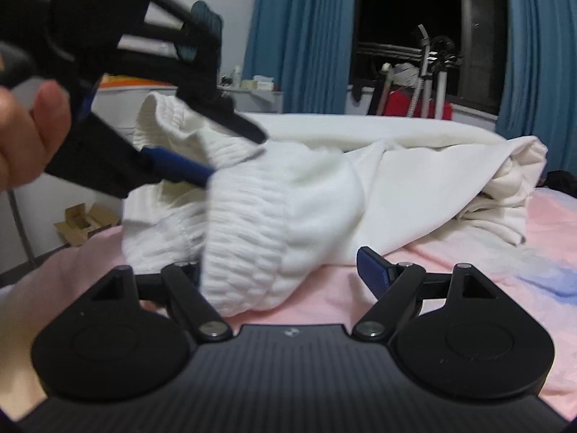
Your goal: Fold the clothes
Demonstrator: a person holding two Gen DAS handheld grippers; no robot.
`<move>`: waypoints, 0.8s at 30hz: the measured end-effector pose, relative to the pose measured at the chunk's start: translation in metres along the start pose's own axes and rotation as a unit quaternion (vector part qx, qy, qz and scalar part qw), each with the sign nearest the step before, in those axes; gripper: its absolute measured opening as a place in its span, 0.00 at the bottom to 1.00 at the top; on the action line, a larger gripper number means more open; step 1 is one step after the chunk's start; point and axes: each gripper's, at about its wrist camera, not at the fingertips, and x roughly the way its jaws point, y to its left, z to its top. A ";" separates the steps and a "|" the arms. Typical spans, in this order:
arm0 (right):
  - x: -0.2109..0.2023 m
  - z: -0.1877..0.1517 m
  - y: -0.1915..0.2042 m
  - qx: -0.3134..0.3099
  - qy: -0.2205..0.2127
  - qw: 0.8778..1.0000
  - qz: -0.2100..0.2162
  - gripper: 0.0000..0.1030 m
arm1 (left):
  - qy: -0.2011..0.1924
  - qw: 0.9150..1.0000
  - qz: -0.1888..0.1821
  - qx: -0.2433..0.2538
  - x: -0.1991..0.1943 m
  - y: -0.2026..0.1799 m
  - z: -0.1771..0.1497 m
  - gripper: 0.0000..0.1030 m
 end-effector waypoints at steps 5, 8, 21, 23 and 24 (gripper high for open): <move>-0.005 0.009 0.021 -0.057 -0.053 0.996 -0.044 0.78 | 0.022 0.999 0.024 0.034 0.009 -0.008 0.006 0.38; -0.007 0.013 0.037 -0.100 -0.088 0.990 -0.044 0.78 | 0.026 0.998 0.033 0.051 0.004 -0.012 0.011 0.38; -0.108 0.016 -0.001 -0.126 -0.176 0.967 0.136 0.78 | -0.028 0.989 0.094 0.108 -0.056 -0.047 -0.015 0.47; -0.125 0.024 -0.023 -0.110 -0.172 0.970 0.135 0.78 | -0.043 0.985 0.113 0.120 -0.064 -0.059 -0.029 0.48; -0.133 0.029 -0.035 -0.099 -0.168 0.972 0.133 0.78 | -0.048 0.983 0.121 0.128 -0.069 -0.065 -0.037 0.48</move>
